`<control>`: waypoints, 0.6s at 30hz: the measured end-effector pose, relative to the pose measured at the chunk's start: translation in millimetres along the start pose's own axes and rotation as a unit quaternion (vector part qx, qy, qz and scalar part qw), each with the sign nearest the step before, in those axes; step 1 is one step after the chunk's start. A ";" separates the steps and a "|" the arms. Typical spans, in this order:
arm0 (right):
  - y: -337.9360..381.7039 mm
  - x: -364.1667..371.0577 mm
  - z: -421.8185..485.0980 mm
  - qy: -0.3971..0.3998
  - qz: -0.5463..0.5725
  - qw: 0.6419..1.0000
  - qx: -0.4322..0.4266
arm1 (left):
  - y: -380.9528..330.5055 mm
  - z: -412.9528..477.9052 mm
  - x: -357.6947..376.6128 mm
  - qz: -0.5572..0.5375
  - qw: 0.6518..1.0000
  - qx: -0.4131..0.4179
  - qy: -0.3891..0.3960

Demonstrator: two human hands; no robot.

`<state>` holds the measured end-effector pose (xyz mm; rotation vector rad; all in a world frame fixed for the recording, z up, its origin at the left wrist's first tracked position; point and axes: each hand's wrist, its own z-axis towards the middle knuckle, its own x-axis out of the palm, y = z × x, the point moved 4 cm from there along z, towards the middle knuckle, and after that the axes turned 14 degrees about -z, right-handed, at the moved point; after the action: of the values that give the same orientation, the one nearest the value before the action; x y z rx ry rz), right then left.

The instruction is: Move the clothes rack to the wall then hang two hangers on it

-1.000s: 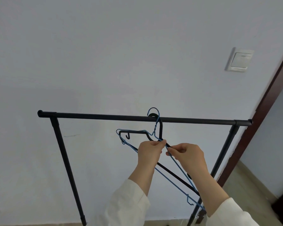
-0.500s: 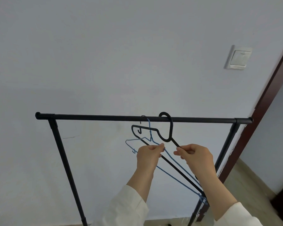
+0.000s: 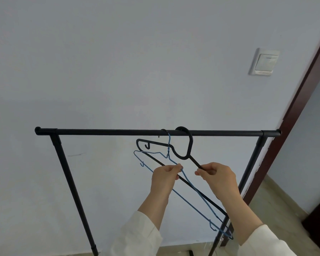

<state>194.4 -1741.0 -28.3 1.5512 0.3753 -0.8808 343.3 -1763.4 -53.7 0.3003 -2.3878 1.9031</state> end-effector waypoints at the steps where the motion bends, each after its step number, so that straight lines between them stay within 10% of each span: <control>1: -0.6 0.6 0.0 0.000 0.000 1.000 0.000 | 0.6 -1.2 -1.3 0.001 1.000 0.003 0.000; 18: 11.7 -6.6 -19.1 -0.076 -0.024 0.997 -0.020 | -4.9 -26.3 -23.3 0.018 0.998 0.055 -0.033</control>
<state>204.1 -1723.6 -16.3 1.4331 0.3189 -1.0160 365.4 -1736.4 -47.1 0.3341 -2.3480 2.0759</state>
